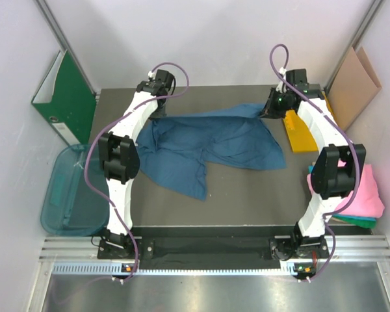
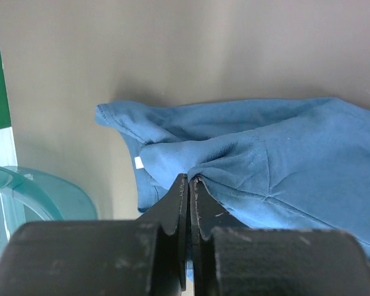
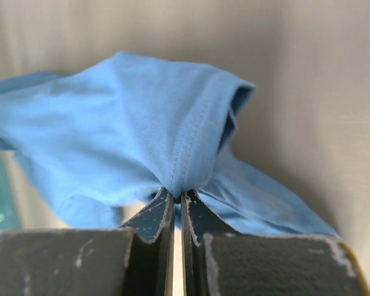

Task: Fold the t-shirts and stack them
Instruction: Flatten out the tshirt

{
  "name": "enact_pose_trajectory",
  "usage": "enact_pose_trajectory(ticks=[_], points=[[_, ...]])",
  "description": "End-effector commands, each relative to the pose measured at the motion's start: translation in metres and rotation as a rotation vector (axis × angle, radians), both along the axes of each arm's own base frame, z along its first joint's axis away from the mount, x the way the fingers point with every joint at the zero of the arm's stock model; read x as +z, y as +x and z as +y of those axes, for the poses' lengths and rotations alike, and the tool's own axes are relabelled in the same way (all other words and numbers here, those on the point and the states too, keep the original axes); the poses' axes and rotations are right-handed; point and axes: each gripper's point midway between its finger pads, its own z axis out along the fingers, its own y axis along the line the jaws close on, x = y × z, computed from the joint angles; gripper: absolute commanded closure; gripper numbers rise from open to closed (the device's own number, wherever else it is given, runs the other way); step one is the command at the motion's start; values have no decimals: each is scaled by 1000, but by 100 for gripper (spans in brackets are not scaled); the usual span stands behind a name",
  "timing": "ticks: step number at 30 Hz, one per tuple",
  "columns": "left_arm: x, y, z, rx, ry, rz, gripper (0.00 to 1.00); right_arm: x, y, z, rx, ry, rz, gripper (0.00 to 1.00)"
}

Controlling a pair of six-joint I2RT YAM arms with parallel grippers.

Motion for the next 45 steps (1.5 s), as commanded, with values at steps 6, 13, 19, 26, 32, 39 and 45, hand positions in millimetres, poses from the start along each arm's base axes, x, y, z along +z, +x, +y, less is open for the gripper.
enact_pose_trajectory(ticks=[6,13,19,26,32,39,45], points=[[25,-8,18,44,41,-35,100,-1,-13,-65,-72,-312,33,100],[21,-16,16,40,24,-20,100,24,-15,-74,-67,-327,-43,100],[15,-20,11,19,4,11,100,-29,-53,-69,8,-302,179,97],[3,-28,2,3,-30,52,100,-135,-126,-40,74,-66,484,93],[-3,-32,-4,-11,-25,74,100,-146,-135,-30,79,24,518,87],[-6,-33,-7,-19,-17,84,100,-111,-91,-35,58,81,368,92],[-9,-31,-10,-12,-26,85,100,-90,-102,-44,89,15,343,45]])
